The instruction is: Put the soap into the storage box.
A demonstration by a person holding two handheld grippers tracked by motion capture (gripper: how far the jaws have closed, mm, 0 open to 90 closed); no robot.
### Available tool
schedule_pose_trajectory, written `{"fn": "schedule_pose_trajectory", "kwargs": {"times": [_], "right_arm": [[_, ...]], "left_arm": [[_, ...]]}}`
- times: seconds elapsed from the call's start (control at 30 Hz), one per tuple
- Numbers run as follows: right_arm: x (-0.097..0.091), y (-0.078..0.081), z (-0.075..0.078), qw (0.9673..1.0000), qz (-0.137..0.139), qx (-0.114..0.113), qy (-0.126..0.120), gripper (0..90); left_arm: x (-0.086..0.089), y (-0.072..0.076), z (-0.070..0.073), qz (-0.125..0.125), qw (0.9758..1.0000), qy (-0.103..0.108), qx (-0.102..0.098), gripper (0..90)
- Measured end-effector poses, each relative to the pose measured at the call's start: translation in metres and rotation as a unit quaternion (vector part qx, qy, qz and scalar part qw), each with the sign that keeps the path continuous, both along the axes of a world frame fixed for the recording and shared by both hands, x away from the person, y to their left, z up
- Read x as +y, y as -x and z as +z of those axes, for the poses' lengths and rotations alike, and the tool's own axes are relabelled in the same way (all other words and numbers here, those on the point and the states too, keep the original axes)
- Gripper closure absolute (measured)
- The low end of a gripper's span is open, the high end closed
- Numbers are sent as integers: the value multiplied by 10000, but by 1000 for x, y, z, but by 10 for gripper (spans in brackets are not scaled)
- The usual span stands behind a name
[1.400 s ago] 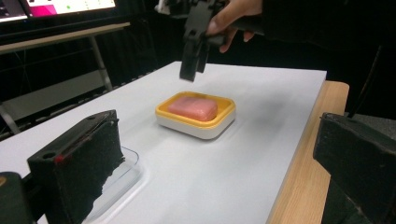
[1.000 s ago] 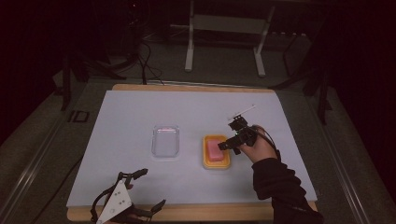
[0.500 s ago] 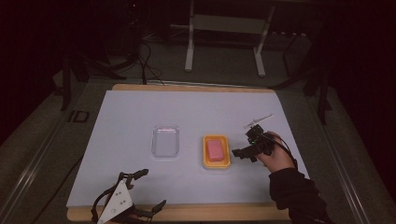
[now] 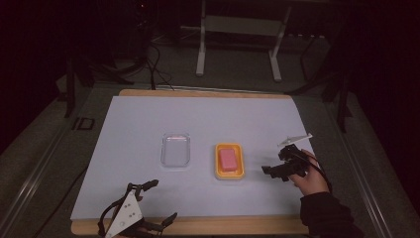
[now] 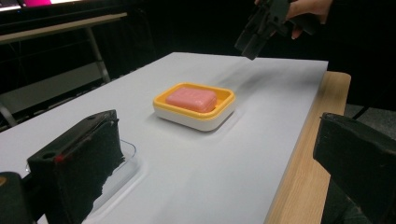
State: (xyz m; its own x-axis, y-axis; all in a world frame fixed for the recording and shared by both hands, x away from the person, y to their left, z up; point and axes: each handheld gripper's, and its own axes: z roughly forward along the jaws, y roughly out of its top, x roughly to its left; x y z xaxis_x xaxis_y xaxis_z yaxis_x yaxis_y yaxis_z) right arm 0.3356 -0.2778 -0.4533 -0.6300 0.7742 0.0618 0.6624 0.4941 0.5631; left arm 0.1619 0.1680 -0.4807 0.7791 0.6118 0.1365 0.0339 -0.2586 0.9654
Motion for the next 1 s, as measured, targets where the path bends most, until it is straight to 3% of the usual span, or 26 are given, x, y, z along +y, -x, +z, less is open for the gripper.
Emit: {"fn": "schedule_pose_trajectory", "kwargs": {"times": [0.17, 0.63, 1.0], "right_arm": [[-9, 12, -3, 9996, -71, -279, -18, 131], [-25, 37, -26, 9993, -7, -361, -55, 131], [-45, 58, -39, 9977, -247, -562, -299, 131]], "left_arm": [[0, 0, 0, 2, 10000, 1, -6, 17], [-1, 0, 0, 13, 10000, -20, 5, 17], [0, 0, 0, 12, 10000, -1, 1, 17]]}}
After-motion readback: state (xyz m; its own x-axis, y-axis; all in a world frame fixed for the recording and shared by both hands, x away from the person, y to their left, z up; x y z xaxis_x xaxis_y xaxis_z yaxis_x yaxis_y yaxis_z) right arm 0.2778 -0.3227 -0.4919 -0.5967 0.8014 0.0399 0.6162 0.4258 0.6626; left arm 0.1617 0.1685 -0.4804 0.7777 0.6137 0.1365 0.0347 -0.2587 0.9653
